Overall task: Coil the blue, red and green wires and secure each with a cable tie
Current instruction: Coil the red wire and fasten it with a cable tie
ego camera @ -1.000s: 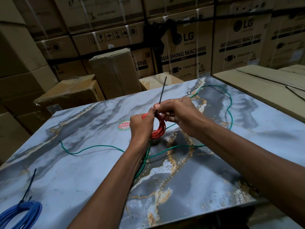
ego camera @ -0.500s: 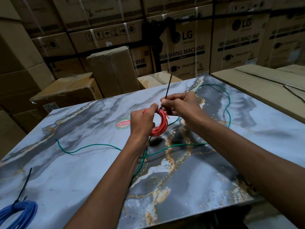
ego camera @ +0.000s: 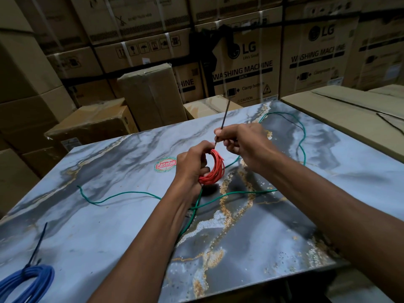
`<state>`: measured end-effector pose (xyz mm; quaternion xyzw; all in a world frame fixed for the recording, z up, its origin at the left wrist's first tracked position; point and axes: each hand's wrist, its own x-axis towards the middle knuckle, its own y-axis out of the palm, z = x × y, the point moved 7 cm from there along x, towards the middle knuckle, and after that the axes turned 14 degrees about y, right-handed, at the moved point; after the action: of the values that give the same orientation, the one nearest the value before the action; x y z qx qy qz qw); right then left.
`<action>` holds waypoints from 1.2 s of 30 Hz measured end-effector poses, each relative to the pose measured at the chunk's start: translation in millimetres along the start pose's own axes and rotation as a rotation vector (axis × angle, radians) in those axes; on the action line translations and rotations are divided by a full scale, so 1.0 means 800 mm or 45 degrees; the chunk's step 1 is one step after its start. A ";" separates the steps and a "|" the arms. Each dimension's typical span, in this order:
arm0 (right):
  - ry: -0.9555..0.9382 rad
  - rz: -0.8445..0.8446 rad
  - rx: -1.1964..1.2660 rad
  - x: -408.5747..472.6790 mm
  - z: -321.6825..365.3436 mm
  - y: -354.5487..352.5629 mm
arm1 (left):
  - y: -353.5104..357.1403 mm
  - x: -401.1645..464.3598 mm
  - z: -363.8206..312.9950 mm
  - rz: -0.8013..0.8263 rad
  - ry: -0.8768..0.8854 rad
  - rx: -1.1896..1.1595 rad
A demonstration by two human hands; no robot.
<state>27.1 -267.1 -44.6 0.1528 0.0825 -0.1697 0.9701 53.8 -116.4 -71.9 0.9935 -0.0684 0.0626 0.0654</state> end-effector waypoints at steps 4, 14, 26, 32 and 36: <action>0.106 0.041 0.092 0.001 -0.006 0.005 | -0.007 0.005 0.007 -0.080 -0.010 0.035; 0.326 0.222 0.107 0.009 -0.024 0.021 | -0.015 0.008 0.003 -0.201 0.203 0.223; -0.095 0.175 -0.322 0.004 -0.024 0.021 | -0.017 0.010 -0.003 -0.124 0.231 0.069; -0.100 0.151 -0.227 0.004 -0.017 0.014 | -0.008 0.008 -0.007 0.033 0.210 0.143; -0.131 0.104 -0.265 0.006 -0.007 0.002 | 0.001 0.005 -0.011 0.183 0.157 0.097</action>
<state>31.9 -265.1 -50.2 0.0455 0.0433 -0.1282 0.9898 56.5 -116.1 -62.8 0.9821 -0.1329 0.1309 0.0268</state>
